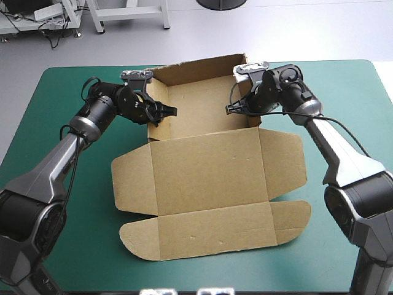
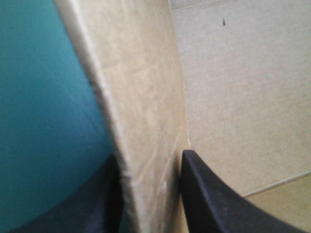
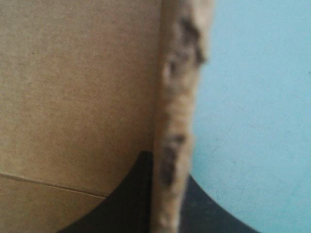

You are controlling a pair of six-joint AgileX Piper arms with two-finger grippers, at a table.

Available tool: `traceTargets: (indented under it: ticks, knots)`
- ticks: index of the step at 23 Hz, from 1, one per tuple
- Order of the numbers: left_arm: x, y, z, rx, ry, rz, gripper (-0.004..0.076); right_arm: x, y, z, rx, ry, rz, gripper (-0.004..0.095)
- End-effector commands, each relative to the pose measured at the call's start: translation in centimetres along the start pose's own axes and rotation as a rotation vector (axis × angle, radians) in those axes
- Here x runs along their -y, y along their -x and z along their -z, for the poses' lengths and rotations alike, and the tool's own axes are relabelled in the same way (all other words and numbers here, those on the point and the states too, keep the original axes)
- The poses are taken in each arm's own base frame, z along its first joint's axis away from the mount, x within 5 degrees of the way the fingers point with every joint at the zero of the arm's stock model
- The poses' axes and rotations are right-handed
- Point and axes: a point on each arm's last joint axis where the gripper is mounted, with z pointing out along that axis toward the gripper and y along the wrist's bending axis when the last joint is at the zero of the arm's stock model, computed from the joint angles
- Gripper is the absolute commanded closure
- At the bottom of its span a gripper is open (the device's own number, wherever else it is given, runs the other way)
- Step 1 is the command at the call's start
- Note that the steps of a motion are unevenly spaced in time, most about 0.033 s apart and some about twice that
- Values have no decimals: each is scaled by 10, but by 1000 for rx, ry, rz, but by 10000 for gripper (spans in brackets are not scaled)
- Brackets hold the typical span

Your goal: Fold the box

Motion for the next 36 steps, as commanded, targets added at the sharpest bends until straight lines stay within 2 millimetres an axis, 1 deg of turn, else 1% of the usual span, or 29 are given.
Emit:
traceTargets:
  ticks: [1,3,4,5,6,9,13,15,18,24,28,29,30,31,32,33,36]
  knots:
    - [22,12,8,92,-121,68,533,-27,9,20,76,165,-53,926]
    - [20,8,-1,55,-106,51,596,-31,6,4,28,213,-88,926]
    - [19,7,-3,44,-94,29,664,-33,4,-6,-5,233,-104,926]
    - [18,7,-4,37,-85,22,692,-33,2,-11,-23,233,-105,926]
    - [18,5,-6,19,-81,21,734,-33,-1,-19,-59,230,-105,926]
    - [16,2,-12,-21,-70,18,733,-32,-8,-33,-134,215,-77,926]
    - [12,-3,-20,-70,-25,-9,733,-28,-16,-47,-216,171,-50,926]
    - [5,-8,-25,-141,48,-60,733,-22,-19,-51,-248,104,-22,926]
    - [-2,-9,-29,-194,120,-106,733,-14,-22,-55,-278,24,4,926]
    - [-4,-7,-32,-177,136,-122,733,-14,-24,-61,-294,15,0,926]
    - [-6,-13,-38,-242,149,-156,732,-13,-28,-66,-338,13,26,922]
    - [-6,-14,-36,-266,148,-164,720,-13,-30,-64,-360,23,90,866]
    - [-6,-14,-34,-286,136,-181,694,-13,-29,-64,-359,29,113,803]
    - [-4,-15,-31,-316,120,-219,619,-14,-29,-63,-355,42,107,634]
    - [-4,-14,-28,-324,120,-224,563,-15,-28,-62,-352,52,102,545]
    - [-4,-14,-27,-333,120,-233,495,-16,-27,-61,-347,58,95,403]
    - [-2,-10,-21,-342,121,-232,261,-16,-24,-59,-336,40,36,134]
